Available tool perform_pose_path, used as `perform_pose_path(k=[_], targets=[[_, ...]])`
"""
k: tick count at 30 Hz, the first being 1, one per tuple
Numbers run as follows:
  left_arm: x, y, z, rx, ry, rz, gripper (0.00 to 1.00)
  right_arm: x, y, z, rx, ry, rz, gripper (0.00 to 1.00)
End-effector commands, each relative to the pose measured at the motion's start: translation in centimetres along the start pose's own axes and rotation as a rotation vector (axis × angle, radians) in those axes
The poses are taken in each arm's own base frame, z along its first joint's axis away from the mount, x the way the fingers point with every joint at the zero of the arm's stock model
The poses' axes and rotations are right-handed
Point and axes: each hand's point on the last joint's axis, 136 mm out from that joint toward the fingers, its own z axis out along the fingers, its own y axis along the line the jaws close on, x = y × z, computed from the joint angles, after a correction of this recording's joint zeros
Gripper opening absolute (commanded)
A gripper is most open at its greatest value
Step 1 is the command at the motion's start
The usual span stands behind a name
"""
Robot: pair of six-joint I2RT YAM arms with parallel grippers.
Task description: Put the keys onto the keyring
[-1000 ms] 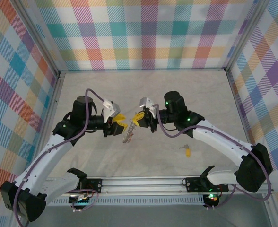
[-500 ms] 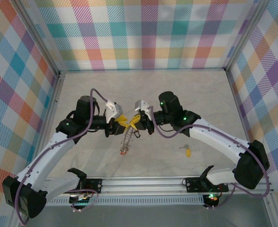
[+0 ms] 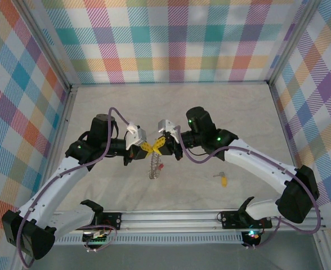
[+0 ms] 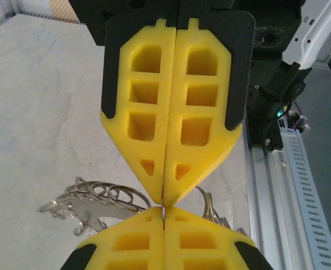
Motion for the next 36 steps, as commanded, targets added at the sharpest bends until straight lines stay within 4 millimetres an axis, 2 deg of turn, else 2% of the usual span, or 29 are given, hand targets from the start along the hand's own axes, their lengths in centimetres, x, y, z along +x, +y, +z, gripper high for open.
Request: perform_pose_path(k=[1, 3, 7, 11, 14, 21, 26, 30, 36], targets=[[-1.7, -1.2, -0.7, 0.023, -0.045, 0.081, 0.00, -2.0, 1.9, -0.6, -0.064, -0.025, -0.094, 0.16], [-1.9, -1.3, -0.9, 0.014, -0.058, 0.096, 0.00, -1.6, 2.1, -1.2, -0.040, -0.008, -0.128, 0.20], [-2.3, -1.8, -1.2, 0.026, -0.087, 0.124, 0.00, -1.2, 2.8, -2.5, 0.001, -0.007, -0.182, 0.21], [-3.6, -2.7, -1.6, 0.055, -0.155, 0.152, 0.00, -0.6, 3.3, -3.3, 0.023, -0.001, -0.189, 0.21], [-4.3, -2.8, -1.8, 0.057, -0.188, 0.149, 0.00, -0.5, 3.3, -3.6, 0.056, -0.021, -0.190, 0.18], [-4.8, -3.2, -1.9, 0.080, -0.227, 0.145, 0.00, -0.4, 2.9, -2.6, 0.145, -0.034, -0.281, 0.24], [-5.5, -4.0, -2.0, 0.145, -0.259, 0.157, 0.00, -1.6, 2.6, -2.0, 0.156, -0.070, -0.304, 0.13], [-6.0, -4.0, -2.2, 0.144, -0.260, 0.171, 0.00, -2.7, 3.2, -2.1, 0.127, -0.093, -0.317, 0.13], [-6.2, -3.7, -2.0, 0.133, -0.260, 0.168, 0.00, -3.2, 3.5, -2.1, 0.124, -0.123, -0.303, 0.13]])
